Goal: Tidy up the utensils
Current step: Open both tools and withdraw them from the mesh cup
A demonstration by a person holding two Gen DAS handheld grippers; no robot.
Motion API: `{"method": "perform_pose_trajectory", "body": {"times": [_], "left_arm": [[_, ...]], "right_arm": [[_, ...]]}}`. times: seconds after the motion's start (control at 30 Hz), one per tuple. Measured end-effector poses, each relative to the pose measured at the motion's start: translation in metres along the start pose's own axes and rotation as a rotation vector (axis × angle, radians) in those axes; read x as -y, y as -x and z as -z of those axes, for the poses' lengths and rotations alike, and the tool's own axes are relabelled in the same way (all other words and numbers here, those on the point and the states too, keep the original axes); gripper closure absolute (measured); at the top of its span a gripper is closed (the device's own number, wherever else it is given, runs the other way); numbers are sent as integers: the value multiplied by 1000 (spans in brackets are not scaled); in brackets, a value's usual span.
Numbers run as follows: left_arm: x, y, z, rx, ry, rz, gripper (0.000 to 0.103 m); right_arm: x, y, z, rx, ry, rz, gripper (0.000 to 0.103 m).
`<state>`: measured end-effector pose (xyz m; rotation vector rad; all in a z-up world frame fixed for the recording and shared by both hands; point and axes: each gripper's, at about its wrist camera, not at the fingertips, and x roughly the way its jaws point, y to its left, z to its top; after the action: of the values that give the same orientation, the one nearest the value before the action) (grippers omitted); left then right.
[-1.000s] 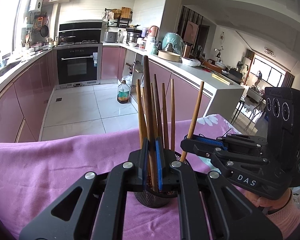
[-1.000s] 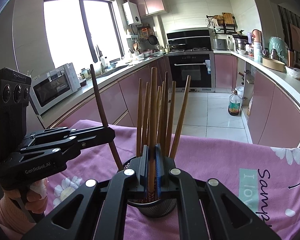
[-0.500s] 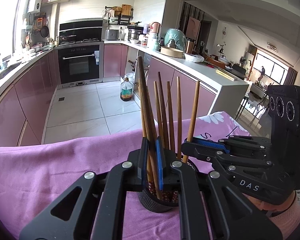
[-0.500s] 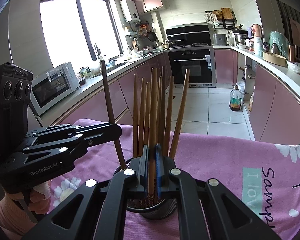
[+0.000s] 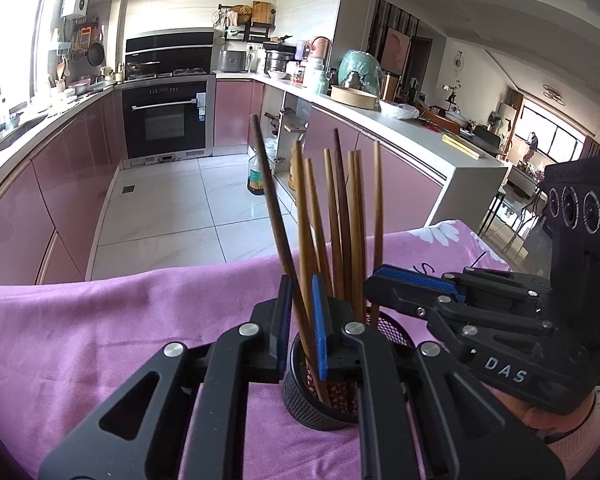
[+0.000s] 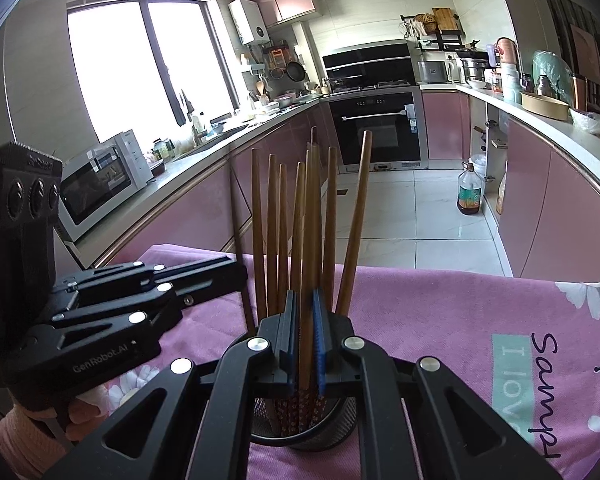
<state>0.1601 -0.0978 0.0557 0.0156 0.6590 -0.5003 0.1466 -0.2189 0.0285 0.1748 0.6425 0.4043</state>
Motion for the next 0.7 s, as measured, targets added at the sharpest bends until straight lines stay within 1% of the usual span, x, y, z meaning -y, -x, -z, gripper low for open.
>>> {"method": "perform_pose_trajectory", "body": {"times": [0.07,0.1,0.13,0.17,0.2,0.23,0.27,0.3,0.33,0.37,0.4,0.43,0.5,0.53,0.57,0.63,0.7], "left_arm": [[-2,-2,2,-3,5,6,93],[-3,-2,3,-1,4,7,90],[-4,-1,4,1,2,10,85],[-4,0,6,7,1,9,82],[-5,1,8,13,2,6,78],[-7,3,10,18,5,8,74],[-8,5,12,23,8,9,73],[-9,7,15,29,9,6,69],[-10,11,18,41,12,-4,62],[-10,15,21,52,12,-13,58],[-11,19,25,66,13,-26,48],[-12,24,28,83,15,-49,34],[-12,36,38,128,15,-96,18],[-12,44,44,154,16,-116,16],[-12,49,49,168,15,-126,15],[-12,60,59,197,18,-152,6],[-11,69,67,221,18,-176,6]], "right_arm": [[2,1,0,2,-5,4,94],[2,1,1,1,-7,1,94],[2,2,2,2,-7,3,94],[2,2,3,3,-9,3,92],[3,3,4,4,-11,2,90],[2,5,6,7,-13,-1,83],[2,7,7,11,-11,-3,78],[2,10,8,16,-9,-2,77],[1,13,10,24,-4,-1,75],[-1,16,12,33,0,2,69],[-2,21,15,49,6,12,64],[-3,26,16,64,13,24,55],[-9,36,21,99,38,53,50],[-11,39,23,113,43,70,42],[-13,43,26,133,49,91,29],[-16,51,32,172,66,121,18],[-20,55,41,197,83,156,10]]}}
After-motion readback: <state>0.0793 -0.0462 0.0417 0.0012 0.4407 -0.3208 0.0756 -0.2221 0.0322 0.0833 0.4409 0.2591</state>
